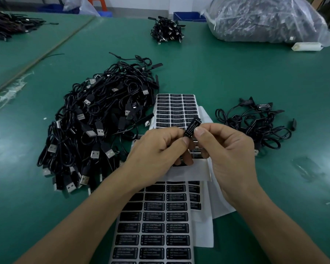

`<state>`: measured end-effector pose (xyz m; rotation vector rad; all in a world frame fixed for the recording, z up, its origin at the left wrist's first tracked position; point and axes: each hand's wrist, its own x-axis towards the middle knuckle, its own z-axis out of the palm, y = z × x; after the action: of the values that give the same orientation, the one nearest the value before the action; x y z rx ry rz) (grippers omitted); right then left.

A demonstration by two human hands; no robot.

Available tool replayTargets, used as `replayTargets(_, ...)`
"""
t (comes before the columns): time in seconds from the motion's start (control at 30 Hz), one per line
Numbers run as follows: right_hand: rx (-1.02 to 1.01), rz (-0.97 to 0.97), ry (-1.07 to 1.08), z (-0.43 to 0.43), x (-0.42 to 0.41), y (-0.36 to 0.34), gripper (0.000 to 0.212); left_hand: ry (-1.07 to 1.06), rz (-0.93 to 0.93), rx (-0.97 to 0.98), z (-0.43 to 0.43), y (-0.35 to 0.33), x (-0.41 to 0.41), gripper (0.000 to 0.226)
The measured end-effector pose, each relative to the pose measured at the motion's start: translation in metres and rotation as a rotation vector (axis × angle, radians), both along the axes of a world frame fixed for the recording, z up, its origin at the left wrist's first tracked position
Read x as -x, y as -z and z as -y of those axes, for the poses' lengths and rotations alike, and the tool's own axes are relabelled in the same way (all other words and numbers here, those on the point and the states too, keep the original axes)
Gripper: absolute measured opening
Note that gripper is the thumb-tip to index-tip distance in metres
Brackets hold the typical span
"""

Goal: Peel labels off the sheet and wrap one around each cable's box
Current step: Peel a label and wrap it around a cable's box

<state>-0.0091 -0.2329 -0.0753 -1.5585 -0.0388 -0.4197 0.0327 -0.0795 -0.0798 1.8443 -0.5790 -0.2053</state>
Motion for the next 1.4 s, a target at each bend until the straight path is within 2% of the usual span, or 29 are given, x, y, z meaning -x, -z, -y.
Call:
replayTargets(0.23, 0.051, 0.019, 0.031, -0.0011, 0.0002, 0.0006, 0.017, 0.014, 0.0, 0.01, -0.0005, 0.0015, -0.0008, 0.032)
replayTargets(0.57, 0.02, 0.011, 0.037, -0.0036, -0.0002, 0.0013, 0.014, 0.024, 0.013, -0.006, -0.0001, 0.0009, -0.0013, 0.029)
replayTargets(0.83, 0.008, 0.001, 0.03, -0.0038, 0.0006, 0.0019, 0.013, 0.0, 0.035, -0.03, -0.0002, 0.0007, -0.0008, 0.049)
replayTargets(1.4, -0.014, -0.022, 0.066, -0.0059, 0.004, -0.002, 0.012, 0.035, -0.032, 0.064, 0.0029, -0.0053, 0.0037, 0.037)
